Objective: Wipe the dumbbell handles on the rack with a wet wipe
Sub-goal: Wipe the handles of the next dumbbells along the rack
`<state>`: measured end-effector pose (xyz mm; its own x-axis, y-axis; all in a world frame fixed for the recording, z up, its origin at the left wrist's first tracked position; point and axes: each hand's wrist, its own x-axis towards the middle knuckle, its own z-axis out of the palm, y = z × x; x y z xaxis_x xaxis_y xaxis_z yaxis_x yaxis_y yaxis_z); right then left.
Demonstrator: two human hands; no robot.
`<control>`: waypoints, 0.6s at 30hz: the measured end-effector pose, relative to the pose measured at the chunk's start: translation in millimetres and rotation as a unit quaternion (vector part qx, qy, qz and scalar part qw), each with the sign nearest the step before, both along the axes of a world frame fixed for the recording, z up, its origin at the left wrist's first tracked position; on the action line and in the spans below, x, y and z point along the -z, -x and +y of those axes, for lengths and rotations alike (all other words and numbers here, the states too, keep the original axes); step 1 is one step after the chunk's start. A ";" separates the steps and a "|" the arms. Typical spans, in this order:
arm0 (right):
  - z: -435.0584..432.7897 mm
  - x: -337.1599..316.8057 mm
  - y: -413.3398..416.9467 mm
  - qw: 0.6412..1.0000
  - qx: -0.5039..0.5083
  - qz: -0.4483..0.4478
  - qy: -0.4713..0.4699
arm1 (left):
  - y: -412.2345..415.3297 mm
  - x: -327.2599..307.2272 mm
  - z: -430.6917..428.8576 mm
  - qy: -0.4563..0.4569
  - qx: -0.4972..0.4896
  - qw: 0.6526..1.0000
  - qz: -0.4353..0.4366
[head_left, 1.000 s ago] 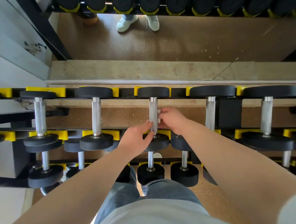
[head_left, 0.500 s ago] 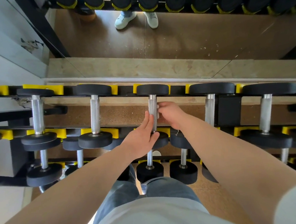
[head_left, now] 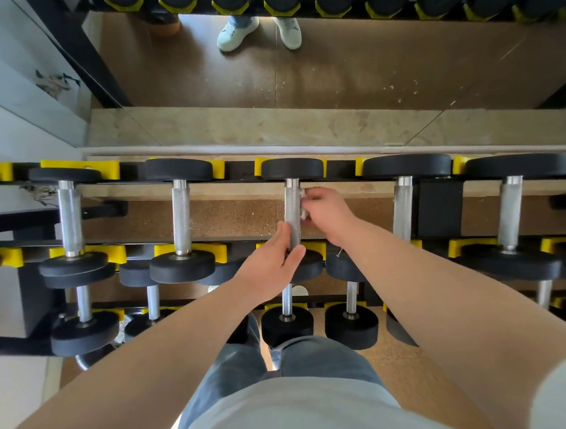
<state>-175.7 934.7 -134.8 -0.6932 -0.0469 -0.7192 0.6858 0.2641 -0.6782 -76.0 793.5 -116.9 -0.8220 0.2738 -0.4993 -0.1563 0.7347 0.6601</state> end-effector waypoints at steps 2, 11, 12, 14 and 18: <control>5.1 0.3 -18.2 0.990 -0.114 -0.015 -0.079 | 6.8 -1.3 5.5 -0.016 -0.042 0.999 -0.022; 7.1 -5.2 -22.0 0.993 -0.021 0.088 -0.082 | 17.6 -3.7 -4.4 -0.035 -0.134 0.986 -0.091; 6.9 -7.8 -20.2 0.987 -0.043 0.112 -0.104 | 15.6 -3.6 -5.5 -0.027 -0.124 0.988 -0.090; 9.9 -15.7 -24.2 0.970 -0.123 0.153 -0.145 | 14.2 -2.8 -4.6 -0.013 -0.126 0.988 -0.086; 18.9 -21.7 -51.9 0.914 -0.334 0.160 -0.163 | 22.2 -2.6 0.5 -0.063 -0.225 0.965 -0.121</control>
<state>-123.8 953.6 -113.1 -0.7655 -0.3567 -0.5355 0.0770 0.7755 -0.6266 -98.3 794.1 -114.3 -0.7357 -0.0132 -0.6772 -0.6012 0.4732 0.6439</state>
